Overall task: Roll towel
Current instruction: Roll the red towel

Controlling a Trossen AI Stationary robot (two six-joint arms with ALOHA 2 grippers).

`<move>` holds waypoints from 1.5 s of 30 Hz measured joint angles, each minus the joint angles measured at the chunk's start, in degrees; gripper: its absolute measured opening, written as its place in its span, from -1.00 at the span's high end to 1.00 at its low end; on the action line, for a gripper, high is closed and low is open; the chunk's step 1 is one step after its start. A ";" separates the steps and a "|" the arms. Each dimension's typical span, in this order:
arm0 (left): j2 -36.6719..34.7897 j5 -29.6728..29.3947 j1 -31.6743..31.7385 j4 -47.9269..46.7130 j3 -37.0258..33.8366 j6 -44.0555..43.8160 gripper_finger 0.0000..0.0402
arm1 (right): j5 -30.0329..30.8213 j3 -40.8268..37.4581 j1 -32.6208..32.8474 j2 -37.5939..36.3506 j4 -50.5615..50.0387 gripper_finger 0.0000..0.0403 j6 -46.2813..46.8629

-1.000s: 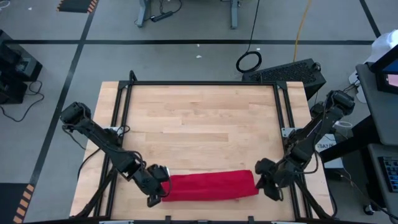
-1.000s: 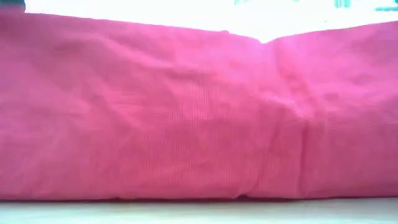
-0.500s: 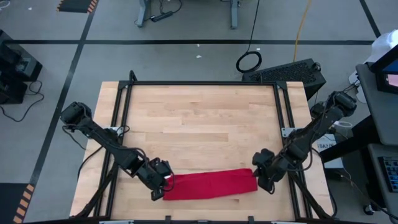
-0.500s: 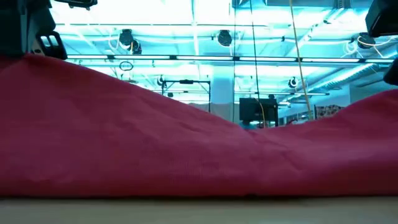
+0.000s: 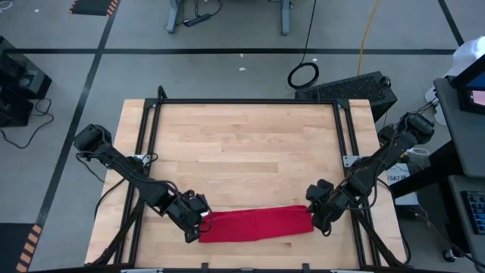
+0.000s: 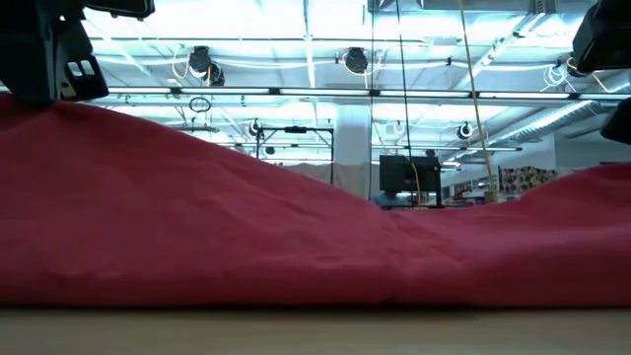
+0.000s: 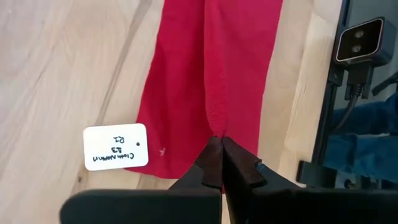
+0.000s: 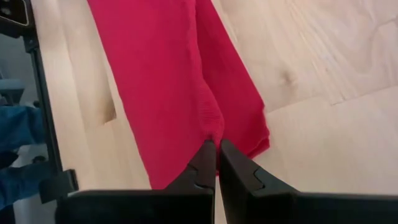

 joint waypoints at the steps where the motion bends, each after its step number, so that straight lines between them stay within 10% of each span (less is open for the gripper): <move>1: 0.00 0.00 0.00 0.00 0.00 0.00 0.98 | -0.04 0.00 0.00 0.02 -0.04 1.00 0.17; 45: 2.48 -7.21 0.07 -2.76 0.02 -5.59 0.77 | -1.49 0.00 0.09 -0.02 2.23 0.32 2.87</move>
